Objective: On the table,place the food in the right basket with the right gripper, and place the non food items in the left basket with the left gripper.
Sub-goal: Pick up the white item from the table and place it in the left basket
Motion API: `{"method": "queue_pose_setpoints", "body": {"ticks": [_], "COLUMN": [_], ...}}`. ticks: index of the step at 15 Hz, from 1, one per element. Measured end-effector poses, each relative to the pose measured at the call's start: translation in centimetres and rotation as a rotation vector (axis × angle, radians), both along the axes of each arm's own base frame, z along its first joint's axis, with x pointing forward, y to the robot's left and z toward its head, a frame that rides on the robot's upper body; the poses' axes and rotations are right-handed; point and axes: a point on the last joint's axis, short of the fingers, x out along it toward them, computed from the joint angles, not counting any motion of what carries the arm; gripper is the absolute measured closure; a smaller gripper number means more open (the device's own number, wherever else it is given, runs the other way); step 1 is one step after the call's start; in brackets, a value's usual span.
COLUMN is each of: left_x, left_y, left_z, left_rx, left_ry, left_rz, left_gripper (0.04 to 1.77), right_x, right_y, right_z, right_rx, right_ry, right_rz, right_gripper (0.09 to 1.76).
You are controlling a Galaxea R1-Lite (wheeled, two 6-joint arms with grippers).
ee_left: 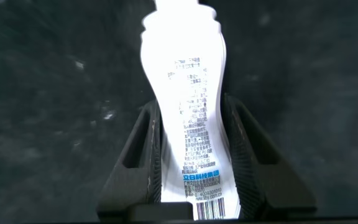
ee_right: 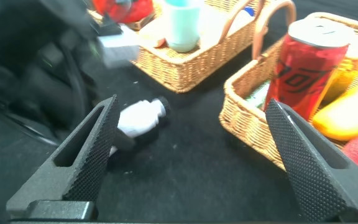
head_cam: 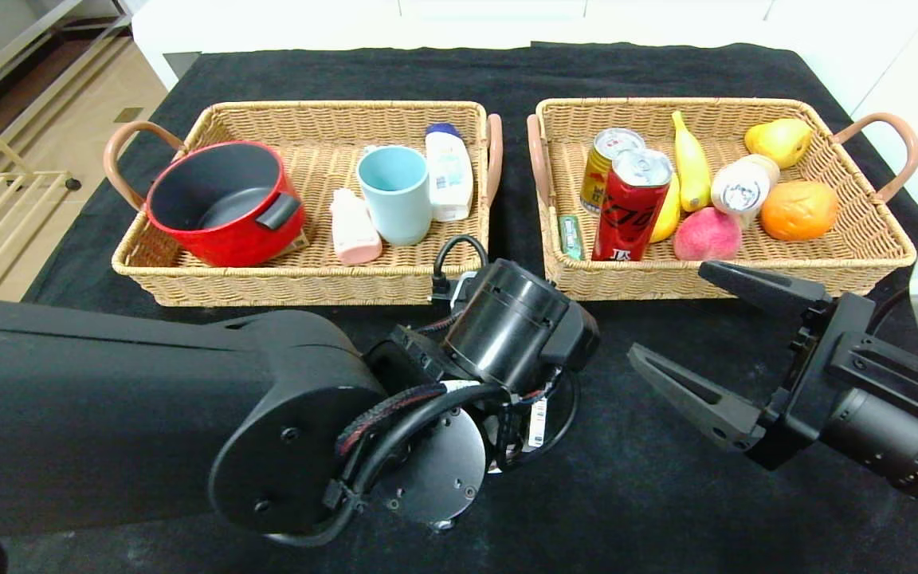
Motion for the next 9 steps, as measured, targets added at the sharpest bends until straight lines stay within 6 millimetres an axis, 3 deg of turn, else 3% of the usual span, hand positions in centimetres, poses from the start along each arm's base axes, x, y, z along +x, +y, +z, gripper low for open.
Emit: {"method": "queue_pose_setpoints", "body": {"ticks": [4,9], "left_x": [-1.5,-2.2], "left_y": [2.2,7.8], "left_z": [2.9,6.9], "left_rx": [-0.053,-0.107], "left_ry": [-0.044,-0.100], "left_rz": [-0.014,0.041], "left_gripper": [1.12,1.14], "right_x": [0.0,0.1], "right_y": [0.0,0.0], "right_z": [0.0,0.0], "right_rx": [0.001,-0.001], "right_ry": [0.000,0.004], "right_rz": [-0.005,-0.005], "right_gripper": [0.14,0.14]}}
